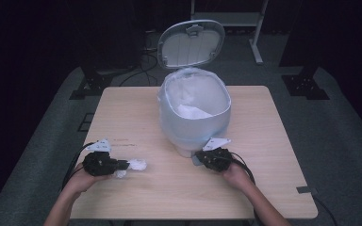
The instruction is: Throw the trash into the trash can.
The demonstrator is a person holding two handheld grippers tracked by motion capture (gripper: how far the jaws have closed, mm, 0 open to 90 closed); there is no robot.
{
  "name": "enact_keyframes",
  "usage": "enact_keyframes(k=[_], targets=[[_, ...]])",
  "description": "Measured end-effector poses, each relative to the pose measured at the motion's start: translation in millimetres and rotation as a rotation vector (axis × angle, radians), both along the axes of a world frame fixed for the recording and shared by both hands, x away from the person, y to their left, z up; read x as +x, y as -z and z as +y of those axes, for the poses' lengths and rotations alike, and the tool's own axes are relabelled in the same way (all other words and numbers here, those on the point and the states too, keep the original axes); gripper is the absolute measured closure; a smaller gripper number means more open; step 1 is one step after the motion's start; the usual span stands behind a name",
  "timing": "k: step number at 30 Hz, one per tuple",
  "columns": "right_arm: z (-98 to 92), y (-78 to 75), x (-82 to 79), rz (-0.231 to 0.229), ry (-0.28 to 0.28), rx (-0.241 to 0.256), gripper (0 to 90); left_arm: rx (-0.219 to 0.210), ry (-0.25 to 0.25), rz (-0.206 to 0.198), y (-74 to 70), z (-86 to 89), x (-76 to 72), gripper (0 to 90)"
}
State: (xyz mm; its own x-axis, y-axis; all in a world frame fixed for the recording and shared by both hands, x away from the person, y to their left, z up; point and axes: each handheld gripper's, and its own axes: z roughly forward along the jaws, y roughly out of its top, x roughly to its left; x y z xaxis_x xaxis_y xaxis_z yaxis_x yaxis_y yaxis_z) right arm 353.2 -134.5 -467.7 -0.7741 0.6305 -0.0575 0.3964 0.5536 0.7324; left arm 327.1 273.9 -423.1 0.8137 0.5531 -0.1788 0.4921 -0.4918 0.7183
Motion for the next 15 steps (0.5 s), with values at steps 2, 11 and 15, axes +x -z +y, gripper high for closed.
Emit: enact_keyframes(k=[2,11,15], targets=[[0.0,0.1,-0.1,0.0,0.0,0.0,79.4,0.003,0.001,-0.003,-3.0,-1.0,0.1,84.9],[0.0,-0.1,0.1,0.001,-0.002,-0.001,79.4,-0.01,0.015,-0.007,-18.5,-3.0,1.4,84.7],[0.1,-0.2,0.2,0.002,-0.003,-0.002,79.4,-0.013,0.017,-0.011,-23.3,-2.9,1.3,84.7]])
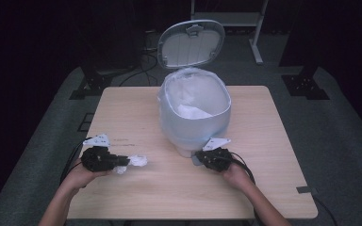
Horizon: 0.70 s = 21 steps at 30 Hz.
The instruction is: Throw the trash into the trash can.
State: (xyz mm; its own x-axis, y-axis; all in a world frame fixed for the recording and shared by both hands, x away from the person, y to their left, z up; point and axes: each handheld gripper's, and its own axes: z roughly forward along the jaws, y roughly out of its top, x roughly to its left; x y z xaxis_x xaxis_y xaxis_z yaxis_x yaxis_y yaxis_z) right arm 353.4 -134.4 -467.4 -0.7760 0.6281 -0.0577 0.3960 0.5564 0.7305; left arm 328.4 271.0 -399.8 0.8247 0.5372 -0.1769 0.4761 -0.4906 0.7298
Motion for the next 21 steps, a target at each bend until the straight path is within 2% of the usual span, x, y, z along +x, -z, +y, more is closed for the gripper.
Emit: enact_keyframes(k=[11,13,21], targets=[[0.4,-0.7,1.0,0.002,-0.005,-0.007,79.4,0.003,0.006,0.006,-11.6,1.5,1.4,84.7],[1.0,-1.0,1.2,0.004,-0.005,-0.008,79.4,0.015,0.011,0.001,-16.0,0.4,1.7,84.7],[1.1,-1.1,1.0,0.003,-0.005,-0.011,79.4,0.012,0.025,-0.017,-33.2,-4.9,2.7,84.5]])
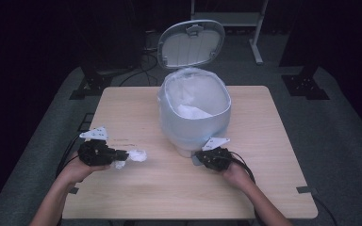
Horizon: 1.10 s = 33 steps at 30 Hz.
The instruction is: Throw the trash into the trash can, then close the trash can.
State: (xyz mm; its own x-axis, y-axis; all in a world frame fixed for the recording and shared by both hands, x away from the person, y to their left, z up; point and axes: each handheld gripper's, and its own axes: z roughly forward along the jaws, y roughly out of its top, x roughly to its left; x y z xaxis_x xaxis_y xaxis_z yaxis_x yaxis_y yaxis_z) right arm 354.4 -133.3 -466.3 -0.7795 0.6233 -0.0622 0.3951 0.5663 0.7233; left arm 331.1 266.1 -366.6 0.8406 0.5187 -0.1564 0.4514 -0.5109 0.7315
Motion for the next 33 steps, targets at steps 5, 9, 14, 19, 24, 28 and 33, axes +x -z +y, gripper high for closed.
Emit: enact_keyframes(k=[5,9,14,19,24,28,33], targets=[[-0.1,-0.1,0.3,0.0,-0.003,-0.002,79.4,-0.002,0.007,-0.015,-14.0,-2.0,1.0,84.4],[-0.2,0.1,0.3,-0.001,-0.004,0.001,79.4,-0.009,0.011,-0.025,-24.7,-3.4,1.0,84.4],[-0.7,0.3,-0.4,-0.003,-0.001,0.003,79.4,-0.01,0.021,-0.026,-36.8,-5.7,2.4,84.4],[-0.9,0.3,0.2,-0.004,-0.006,0.004,79.4,-0.009,0.025,-0.026,-45.4,-8.4,4.1,84.4],[-0.7,0.3,-0.2,-0.004,-0.004,0.003,79.4,-0.021,0.031,-0.028,-55.5,-11.0,5.3,84.5],[-1.8,1.1,-0.4,-0.006,-0.004,0.012,79.4,-0.011,0.032,-0.033,-64.5,-13.4,7.3,84.4],[-1.8,1.3,-0.6,-0.006,-0.004,0.014,79.4,-0.009,0.037,-0.038,-75.6,-17.0,8.9,84.5]])
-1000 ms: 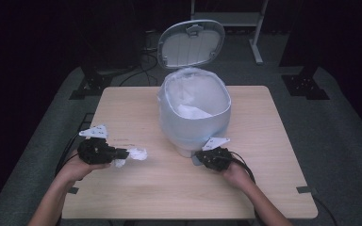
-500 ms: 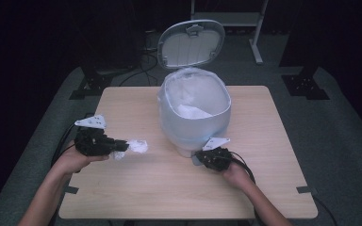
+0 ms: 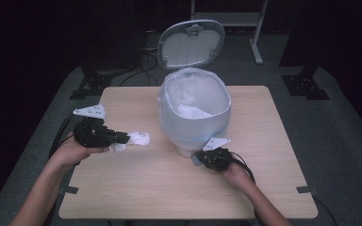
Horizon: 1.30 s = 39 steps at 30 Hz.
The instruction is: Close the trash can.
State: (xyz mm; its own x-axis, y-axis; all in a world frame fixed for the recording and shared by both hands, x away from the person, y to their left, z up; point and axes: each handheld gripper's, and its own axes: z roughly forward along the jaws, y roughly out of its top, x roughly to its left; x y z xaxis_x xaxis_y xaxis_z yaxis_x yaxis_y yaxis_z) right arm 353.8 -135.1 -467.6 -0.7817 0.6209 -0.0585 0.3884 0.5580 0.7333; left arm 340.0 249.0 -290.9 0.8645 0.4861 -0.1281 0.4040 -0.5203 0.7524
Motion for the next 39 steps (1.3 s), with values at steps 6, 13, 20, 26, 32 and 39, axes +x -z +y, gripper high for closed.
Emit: enact_keyframes(k=[6,13,20,26,32,39], targets=[[0.2,-0.1,-0.1,-0.004,-0.003,-0.003,79.4,-0.01,0.009,-0.008,-11.0,-5.2,0.9,84.4],[0.4,-0.2,-0.4,-0.007,-0.002,-0.007,79.4,-0.016,0.009,-0.009,-18.9,-6.7,2.0,84.4],[0.3,-0.4,-0.2,-0.007,-0.004,-0.01,79.4,-0.013,-0.005,-0.013,-29.2,-6.4,1.6,84.4],[0.3,-0.4,-0.1,-0.008,-0.006,-0.011,79.4,-0.019,-0.007,-0.014,-37.7,-7.9,4.6,84.4],[0.2,-0.3,-0.1,-0.007,-0.007,-0.008,79.4,-0.012,-0.004,-0.015,-43.9,-13.1,7.4,84.5],[-0.1,0.0,0.0,-0.007,-0.008,-0.003,79.4,-0.003,-0.007,-0.023,-51.4,-18.2,11.3,84.5]])
